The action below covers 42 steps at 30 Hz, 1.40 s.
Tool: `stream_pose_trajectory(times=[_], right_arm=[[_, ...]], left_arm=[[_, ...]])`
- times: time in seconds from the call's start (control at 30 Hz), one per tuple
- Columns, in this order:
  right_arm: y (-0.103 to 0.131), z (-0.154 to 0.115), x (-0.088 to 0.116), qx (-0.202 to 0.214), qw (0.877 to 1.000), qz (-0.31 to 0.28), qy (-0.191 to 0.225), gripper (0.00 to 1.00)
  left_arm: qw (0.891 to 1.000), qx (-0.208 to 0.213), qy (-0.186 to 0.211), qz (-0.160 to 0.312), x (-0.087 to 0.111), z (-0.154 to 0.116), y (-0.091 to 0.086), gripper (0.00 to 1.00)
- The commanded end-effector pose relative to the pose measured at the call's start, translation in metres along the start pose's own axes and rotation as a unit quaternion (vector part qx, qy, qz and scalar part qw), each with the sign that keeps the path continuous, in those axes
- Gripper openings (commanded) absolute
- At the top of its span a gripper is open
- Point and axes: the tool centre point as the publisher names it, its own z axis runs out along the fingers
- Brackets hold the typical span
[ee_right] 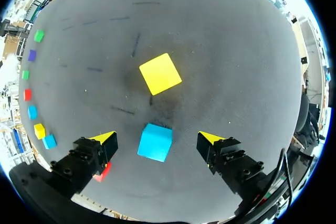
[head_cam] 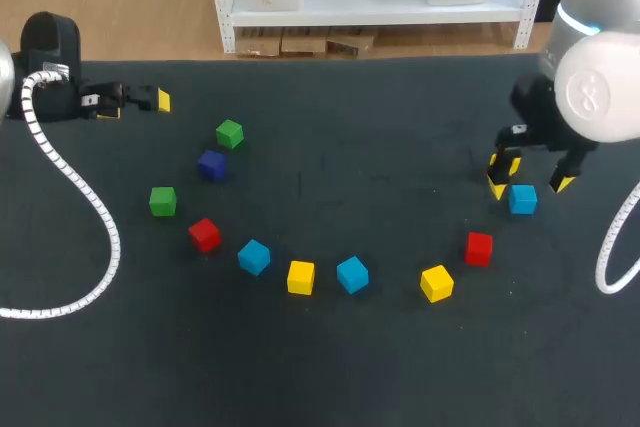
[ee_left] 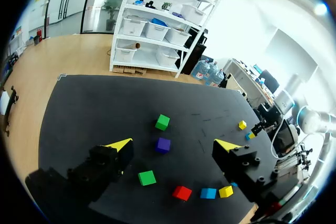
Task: Place the blue cubes, place green cubes on the blue cubes, place the yellow cubes on the green cubes, then place the red cubes on the yellow cubes, and place purple cube on the red cubes.
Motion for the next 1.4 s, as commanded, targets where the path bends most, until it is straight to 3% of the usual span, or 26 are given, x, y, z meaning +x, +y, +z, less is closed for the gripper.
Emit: stream_pose_trajectory(times=[0.03, 0.1, 0.17, 0.23, 0.27, 0.33, 0.63, 0.93, 1.1, 1.23, 1.4], right_arm=[[0.0014, 0.0038, -0.0078, 0.005, 1.0, 0.002, 0.007, 1.0], [0.0015, 0.0043, -0.008, 0.006, 1.0, 0.003, 0.008, 1.0], [0.0015, 0.0047, -0.008, 0.008, 1.0, 0.003, 0.008, 0.62], [0.0015, 0.0052, -0.0077, 0.009, 1.0, 0.003, 0.009, 0.58], [0.0015, 0.0053, -0.0076, 0.009, 1.0, 0.003, 0.009, 0.49], [0.0016, 0.0053, -0.0072, 0.011, 1.0, 0.004, 0.01, 0.46], [0.0026, 0.0048, -0.0054, 0.009, 1.0, -0.001, 0.015, 0.49], [0.0016, 0.0063, -0.0031, 0.012, 1.0, -0.004, 0.023, 0.42], [0.0021, 0.0086, -0.0029, 0.015, 0.999, -0.006, 0.028, 0.29], [0.002, 0.0087, -0.0029, 0.017, 0.999, -0.006, 0.029, 0.0], [0.0019, 0.0085, -0.0029, 0.019, 0.999, -0.006, 0.029, 0.0]], left_arm=[[1.0, 0.0, 0.0, 0.0, 0.0, 0.0, 0.0, 1.0], [1.0, 0.0, 0.0, 0.0, 0.0, 0.0, 0.0, 1.0], [1.0, 0.0, 0.0, 0.0, 0.0, 0.0, 0.0, 1.0], [1.0, 0.0, 0.0, 0.0, 0.0, 0.0, 0.0, 1.0], [1.0, 0.0, 0.0, 0.0, 0.0, 0.0, 0.0, 1.0], [1.0, 0.0, 0.0, 0.0, 0.0, 0.0, 0.0, 1.0], [1.0, 0.0, 0.0, 0.0, 0.0, 0.0, 0.0, 1.0], [1.0, 0.0, 0.0, 0.0, 0.0, 0.0, 0.0, 1.0], [1.0, 0.0, 0.0, 0.0, 0.0, 0.0, 0.0, 1.0], [1.0, 0.0, 0.0, 0.0, 0.0, 0.0, 0.0, 1.0], [1.0, 0.0, 0.0, 0.0, 0.0, 0.0, 0.0, 1.0]])
